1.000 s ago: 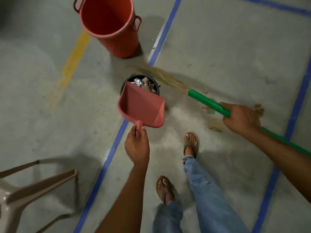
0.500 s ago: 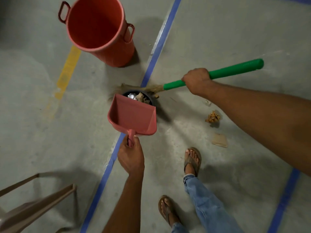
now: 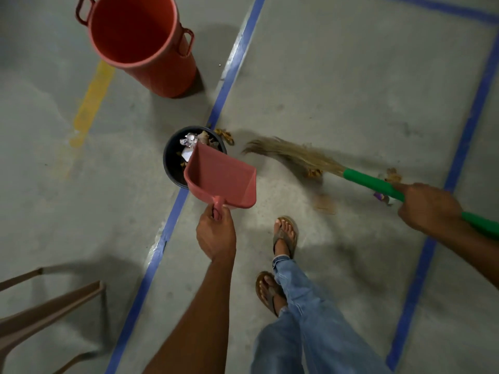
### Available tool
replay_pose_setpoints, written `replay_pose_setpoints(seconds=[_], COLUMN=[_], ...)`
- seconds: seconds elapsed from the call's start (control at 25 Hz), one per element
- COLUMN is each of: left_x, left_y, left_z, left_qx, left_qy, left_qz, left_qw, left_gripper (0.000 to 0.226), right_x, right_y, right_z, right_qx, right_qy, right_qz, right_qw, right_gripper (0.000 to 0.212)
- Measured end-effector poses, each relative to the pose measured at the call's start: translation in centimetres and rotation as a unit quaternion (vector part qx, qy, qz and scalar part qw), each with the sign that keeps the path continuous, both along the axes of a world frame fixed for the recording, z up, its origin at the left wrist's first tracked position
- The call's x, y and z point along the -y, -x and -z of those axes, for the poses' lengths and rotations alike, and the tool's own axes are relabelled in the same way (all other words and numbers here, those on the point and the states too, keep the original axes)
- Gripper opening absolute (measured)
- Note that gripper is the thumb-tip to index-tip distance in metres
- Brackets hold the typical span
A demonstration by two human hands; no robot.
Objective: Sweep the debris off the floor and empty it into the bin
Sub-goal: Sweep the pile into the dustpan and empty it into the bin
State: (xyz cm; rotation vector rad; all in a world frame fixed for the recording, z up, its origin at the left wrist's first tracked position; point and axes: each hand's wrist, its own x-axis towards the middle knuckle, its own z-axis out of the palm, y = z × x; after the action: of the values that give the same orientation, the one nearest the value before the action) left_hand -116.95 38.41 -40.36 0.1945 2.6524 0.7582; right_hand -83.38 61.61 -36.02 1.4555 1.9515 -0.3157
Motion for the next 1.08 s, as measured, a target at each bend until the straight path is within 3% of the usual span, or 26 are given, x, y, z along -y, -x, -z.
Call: replay_pose_setpoints(seconds=[0.12, 0.24, 0.36, 0.44, 0.52, 0.64, 0.8, 0.84, 0.96, 1.08], left_x=[4.0, 7.8, 9.3, 9.1, 8.5, 8.3, 9.3, 9.5, 9.7, 9.5], left_y=[-3.5, -6.2, -7.2, -7.3, -7.1, -7.2, -8.4, -8.9, -10.4, -11.6], left_z=[-1.6, -2.6, -1.4, -0.6, 0.3, 2.4, 4.1, 4.1, 3.6, 3.1], left_qx=[-0.006, -0.014, -0.028, -0.04, -0.053, -0.072, -0.08, -0.076, -0.049, -0.04], left_qy=[0.006, -0.024, -0.004, 0.002, 0.003, 0.006, 0.024, 0.025, 0.037, 0.044], left_qz=[0.013, 0.025, 0.032, 0.027, 0.016, 0.001, 0.012, 0.017, 0.014, 0.022], left_qw=[1.0, 0.999, 0.999, 0.999, 0.998, 0.997, 0.996, 0.997, 0.998, 0.998], left_gripper=[0.041, 0.037, 0.037, 0.034, 0.034, 0.038, 0.048, 0.045, 0.03, 0.028], right_x=[7.3, 12.5, 13.5, 12.1, 10.0, 8.3, 11.5, 13.4, 19.9, 24.7], right_y=[-6.3, -7.0, -1.1, 5.4, 12.1, 18.3, 17.4, 15.7, 8.9, 3.0], right_z=[-3.7, -4.0, -1.4, 1.3, 4.4, 7.8, 10.2, 10.0, 6.0, 0.0], right_qx=[-0.049, -0.166, -0.276, -0.309, -0.324, -0.328, -0.327, -0.32, -0.324, -0.365], right_qy=[0.024, 0.032, 0.086, 0.174, 0.275, 0.35, 0.322, 0.283, 0.186, 0.16], right_qz=[0.111, 0.191, 0.209, 0.195, 0.234, 0.343, 0.528, 0.555, 0.538, 0.5], right_qw=[0.992, 0.967, 0.934, 0.915, 0.875, 0.808, 0.714, 0.714, 0.756, 0.769], right_gripper=[0.069, 0.063, 0.056, 0.054, 0.045, 0.024, 0.016, 0.018, 0.021, 0.017])
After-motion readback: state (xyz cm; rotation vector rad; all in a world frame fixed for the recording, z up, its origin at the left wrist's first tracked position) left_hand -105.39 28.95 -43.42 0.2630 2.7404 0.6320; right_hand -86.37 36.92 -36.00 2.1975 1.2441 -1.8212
